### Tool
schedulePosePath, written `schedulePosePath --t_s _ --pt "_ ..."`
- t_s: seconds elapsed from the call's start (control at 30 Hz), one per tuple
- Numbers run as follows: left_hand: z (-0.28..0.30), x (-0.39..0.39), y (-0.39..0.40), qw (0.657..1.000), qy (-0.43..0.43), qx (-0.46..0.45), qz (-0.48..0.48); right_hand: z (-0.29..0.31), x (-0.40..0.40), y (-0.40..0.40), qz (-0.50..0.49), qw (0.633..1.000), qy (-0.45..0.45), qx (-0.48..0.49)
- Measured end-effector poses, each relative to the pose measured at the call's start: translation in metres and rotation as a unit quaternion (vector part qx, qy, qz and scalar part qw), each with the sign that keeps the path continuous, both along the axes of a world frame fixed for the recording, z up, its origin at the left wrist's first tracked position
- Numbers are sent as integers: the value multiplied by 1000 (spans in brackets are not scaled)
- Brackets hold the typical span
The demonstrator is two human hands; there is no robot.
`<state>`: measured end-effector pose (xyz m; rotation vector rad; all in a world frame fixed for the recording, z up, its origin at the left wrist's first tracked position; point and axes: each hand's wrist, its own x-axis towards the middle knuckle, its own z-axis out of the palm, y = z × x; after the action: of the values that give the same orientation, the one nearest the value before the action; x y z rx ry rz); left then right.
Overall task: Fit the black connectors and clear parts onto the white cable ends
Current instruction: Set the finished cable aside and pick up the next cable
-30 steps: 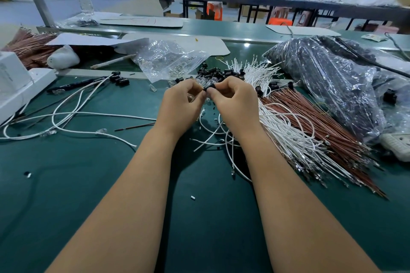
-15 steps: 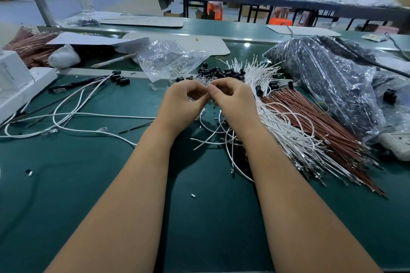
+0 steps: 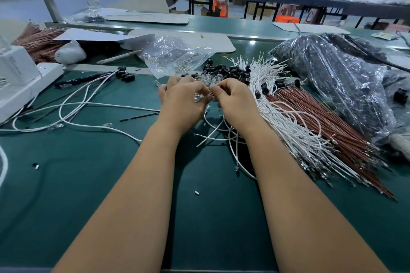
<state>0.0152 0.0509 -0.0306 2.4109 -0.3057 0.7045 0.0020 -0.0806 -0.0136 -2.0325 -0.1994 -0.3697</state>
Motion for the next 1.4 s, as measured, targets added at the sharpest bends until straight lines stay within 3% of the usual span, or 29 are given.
schedulePosePath --t_s 0.37,0.5,0.67,0.93,1.1,1.4 --pt "0 -1 3 999 19 -37 -16 3 -4 -1 -8 998 -33 -43" --pt "8 -2 13 984 11 -174 -40 10 -8 0 25 998 -37 -50" --pt "10 5 20 956 -4 -292 26 8 -8 4 50 976 -38 -207" --pt "4 8 17 953 75 -292 -17 -1 -6 11 57 912 -42 -405" --pt "5 5 12 932 111 -320 -125 -4 -3 9 13 919 -78 -385" --pt "13 0 9 851 112 -448 -249 3 -7 4 -27 983 -76 -167"
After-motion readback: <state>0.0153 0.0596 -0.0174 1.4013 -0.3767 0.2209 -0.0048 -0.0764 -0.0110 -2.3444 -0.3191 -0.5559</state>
